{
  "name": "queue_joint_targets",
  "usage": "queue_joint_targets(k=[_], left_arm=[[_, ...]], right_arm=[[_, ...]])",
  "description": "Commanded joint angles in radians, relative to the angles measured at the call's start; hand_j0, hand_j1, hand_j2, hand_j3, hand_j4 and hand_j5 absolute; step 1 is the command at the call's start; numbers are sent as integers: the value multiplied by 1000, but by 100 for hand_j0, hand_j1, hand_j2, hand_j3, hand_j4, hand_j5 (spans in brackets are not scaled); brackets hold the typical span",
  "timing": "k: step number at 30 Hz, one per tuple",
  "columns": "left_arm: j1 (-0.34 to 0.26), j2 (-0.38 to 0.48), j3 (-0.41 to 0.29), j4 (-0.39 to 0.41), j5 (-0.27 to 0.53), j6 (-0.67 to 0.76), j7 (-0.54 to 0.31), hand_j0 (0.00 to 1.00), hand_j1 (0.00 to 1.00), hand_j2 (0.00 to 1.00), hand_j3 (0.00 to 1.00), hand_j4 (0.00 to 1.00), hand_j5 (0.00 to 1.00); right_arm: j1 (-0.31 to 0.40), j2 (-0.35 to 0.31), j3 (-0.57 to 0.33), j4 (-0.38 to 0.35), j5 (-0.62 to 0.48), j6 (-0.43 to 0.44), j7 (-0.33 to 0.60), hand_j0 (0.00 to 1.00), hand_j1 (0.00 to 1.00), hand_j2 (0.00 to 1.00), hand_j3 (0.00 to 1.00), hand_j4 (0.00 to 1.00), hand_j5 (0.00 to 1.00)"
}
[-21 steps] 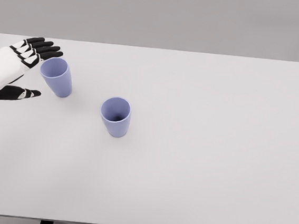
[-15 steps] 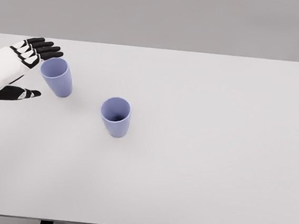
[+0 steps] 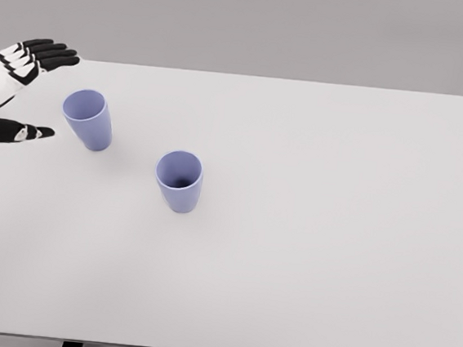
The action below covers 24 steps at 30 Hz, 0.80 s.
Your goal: Place the right cup on the left cup with left arm
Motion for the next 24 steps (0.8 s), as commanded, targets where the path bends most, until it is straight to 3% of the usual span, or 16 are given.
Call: queue_joint_targets(k=[1,3,6,10,13,24], left_arm=[[-2,52,-41,0,109,0,0,99,99,99,99,99,99],[-14,69,-105,-3,149,0,-5,99,99,99,99,99,99],[-18,71,-145,-31,189,0,-10,98,98,98,98,98,98],[-116,72,-262,-48,261,0,-13,98,98,98,98,98,98],[-181,65,-336,-53,348,0,-77,98,98,98,98,98,98],[-186,-12,-365,-62,506,0,-197,98,98,98,98,98,98]], right_arm=[[-2,0,0,0,0,0,0,100,100,100,100,100,100],[0,0,0,0,0,0,0,100,100,100,100,100,100],[0,0,0,0,0,0,0,100,100,100,100,100,100],[0,0,0,0,0,0,2,100,100,100,100,100,100],[0,0,0,0,0,0,0,100,100,100,100,100,100],[0,0,0,0,0,0,0,100,100,100,100,100,100]])
